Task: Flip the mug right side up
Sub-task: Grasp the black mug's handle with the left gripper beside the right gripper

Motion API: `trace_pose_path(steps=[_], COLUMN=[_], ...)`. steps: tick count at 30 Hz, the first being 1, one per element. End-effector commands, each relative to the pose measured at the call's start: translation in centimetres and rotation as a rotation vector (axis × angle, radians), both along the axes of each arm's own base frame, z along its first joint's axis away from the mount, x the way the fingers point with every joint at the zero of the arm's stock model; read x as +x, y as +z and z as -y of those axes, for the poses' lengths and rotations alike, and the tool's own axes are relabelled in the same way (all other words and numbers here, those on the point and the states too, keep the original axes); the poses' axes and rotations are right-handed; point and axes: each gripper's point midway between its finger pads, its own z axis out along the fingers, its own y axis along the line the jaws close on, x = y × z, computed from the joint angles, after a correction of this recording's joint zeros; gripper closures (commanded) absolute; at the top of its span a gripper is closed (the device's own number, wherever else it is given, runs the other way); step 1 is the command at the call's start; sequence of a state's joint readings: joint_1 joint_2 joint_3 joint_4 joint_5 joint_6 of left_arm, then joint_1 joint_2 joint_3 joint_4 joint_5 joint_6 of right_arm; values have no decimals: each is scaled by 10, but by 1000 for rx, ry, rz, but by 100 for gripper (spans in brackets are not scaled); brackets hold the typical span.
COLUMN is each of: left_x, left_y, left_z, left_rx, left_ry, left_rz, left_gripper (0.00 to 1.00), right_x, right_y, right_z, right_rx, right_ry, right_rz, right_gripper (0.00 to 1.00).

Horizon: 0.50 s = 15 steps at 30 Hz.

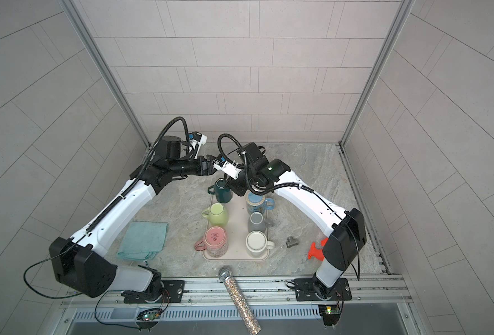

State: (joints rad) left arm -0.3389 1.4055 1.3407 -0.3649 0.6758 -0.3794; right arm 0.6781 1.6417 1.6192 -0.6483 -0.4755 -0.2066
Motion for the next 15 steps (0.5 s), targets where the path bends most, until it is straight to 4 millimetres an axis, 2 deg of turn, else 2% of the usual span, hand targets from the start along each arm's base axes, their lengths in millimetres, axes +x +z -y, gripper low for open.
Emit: trace_pose_path(steps=[1,10,15], left_x=[-15,-14,-13], left_y=[-1,6,17], left_z=[14,3,9], left_rx=[-15,-11,-80], left_ry=[-49,25,18], left_rz=[-15,2,5], left_gripper=[19,20,20], right_x=[-4,-6,-10], right_y=[81,99,100], right_z=[-18,-10,-13], right_rx=[198,248,268], right_ry=[56,25,40], right_rz=[212,247,233], right_gripper=[100,100,100])
